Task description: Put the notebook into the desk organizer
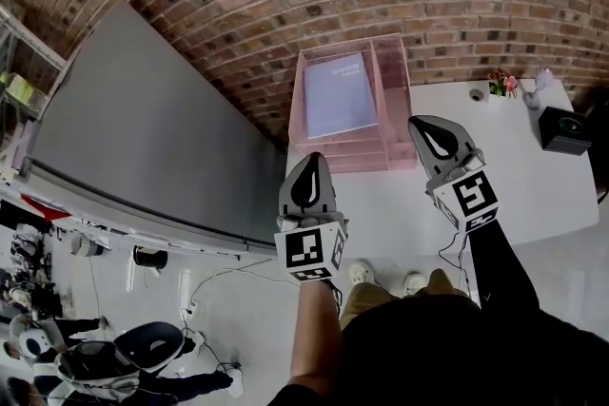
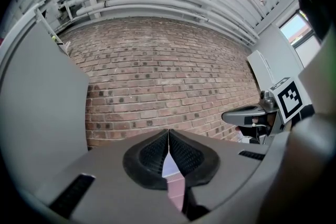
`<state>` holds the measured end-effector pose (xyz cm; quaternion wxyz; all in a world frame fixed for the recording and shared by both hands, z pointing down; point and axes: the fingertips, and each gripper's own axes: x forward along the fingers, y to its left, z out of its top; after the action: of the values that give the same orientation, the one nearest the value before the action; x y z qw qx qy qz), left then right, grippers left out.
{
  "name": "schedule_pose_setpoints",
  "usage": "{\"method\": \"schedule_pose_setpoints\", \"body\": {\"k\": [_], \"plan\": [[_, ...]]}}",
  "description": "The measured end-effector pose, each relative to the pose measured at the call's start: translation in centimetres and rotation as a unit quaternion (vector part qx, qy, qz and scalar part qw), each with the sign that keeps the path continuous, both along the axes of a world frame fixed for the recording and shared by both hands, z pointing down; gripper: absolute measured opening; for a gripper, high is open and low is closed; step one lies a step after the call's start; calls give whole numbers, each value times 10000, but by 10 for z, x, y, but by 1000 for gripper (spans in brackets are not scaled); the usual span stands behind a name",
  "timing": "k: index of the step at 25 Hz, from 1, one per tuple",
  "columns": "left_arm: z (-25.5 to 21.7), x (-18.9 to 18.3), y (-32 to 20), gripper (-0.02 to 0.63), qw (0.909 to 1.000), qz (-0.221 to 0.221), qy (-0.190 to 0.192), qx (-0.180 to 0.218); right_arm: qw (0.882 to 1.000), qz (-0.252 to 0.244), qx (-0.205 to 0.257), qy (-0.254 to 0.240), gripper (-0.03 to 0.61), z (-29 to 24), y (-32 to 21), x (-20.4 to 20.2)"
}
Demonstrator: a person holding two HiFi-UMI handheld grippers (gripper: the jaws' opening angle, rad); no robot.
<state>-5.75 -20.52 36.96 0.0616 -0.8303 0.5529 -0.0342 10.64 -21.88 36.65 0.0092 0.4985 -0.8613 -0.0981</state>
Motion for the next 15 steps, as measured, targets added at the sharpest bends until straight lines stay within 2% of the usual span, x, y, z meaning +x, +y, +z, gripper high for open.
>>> {"method": "schedule_pose_setpoints", "body": {"k": [15], "plan": [[6,-24,8,17,9995,-293,-38,-107,9998,-162,-41,-95,20,5,10,-4]]}}
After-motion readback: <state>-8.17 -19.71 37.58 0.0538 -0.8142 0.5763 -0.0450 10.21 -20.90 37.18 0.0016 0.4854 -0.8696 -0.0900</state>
